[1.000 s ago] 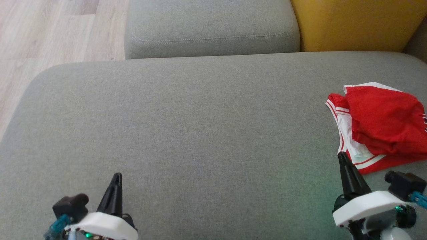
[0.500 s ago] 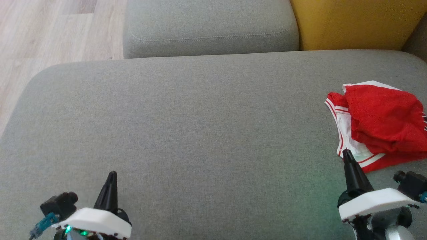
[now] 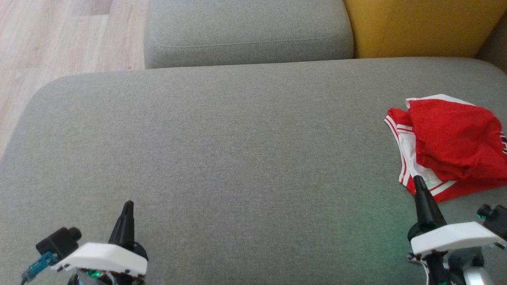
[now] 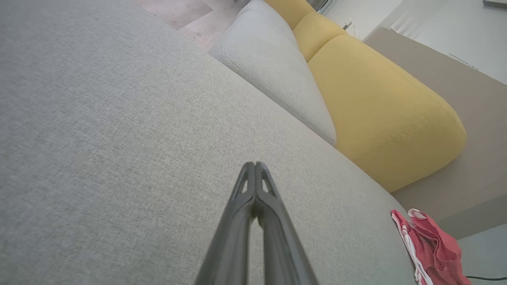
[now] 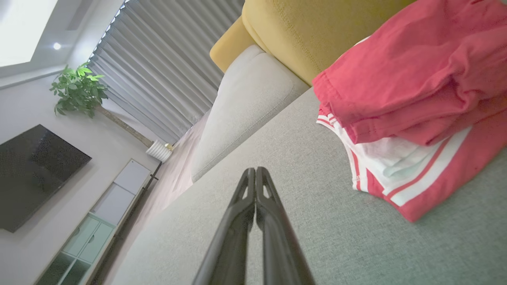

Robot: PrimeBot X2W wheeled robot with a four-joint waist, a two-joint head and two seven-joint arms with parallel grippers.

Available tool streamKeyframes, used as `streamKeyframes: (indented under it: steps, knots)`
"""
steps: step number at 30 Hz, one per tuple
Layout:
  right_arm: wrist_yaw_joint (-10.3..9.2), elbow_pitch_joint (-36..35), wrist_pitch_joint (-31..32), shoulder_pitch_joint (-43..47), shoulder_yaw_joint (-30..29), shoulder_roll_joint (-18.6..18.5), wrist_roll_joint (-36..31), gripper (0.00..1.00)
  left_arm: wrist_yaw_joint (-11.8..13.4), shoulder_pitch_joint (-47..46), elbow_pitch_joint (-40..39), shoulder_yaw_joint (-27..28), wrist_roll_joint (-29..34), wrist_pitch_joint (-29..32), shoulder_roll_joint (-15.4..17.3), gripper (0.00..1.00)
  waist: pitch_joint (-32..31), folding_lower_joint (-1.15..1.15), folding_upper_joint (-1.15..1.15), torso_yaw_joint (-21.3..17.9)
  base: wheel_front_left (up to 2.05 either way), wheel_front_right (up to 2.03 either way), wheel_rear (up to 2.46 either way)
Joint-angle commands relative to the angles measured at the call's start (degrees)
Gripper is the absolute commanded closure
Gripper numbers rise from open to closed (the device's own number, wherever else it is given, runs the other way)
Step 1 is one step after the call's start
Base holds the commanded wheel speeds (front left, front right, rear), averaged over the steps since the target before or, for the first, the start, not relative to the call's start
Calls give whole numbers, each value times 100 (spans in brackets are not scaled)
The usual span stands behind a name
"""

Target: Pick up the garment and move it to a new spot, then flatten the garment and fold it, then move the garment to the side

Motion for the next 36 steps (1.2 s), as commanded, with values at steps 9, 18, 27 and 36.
streamKeyframes:
  steps: [9,18,27,36]
  knots:
    - [-3,-64,40,-404,-23,-101,749,100,-100,-444,-137,321,-703,175,-28,100,17,0,0,-18,0,0,0]
    - [-3,18,56,-471,-63,-104,1291,100,-157,-515,-107,442,-1225,307,-66,100,31,0,0,-32,0,0,0]
    - [-3,112,76,-548,-110,-107,1901,100,-222,-596,-73,580,-1814,455,-109,100,47,0,0,-49,0,0,0]
    - [-4,205,97,-624,-159,-108,2510,100,-287,-676,-39,718,-2403,603,-152,100,64,0,0,-66,0,0,0]
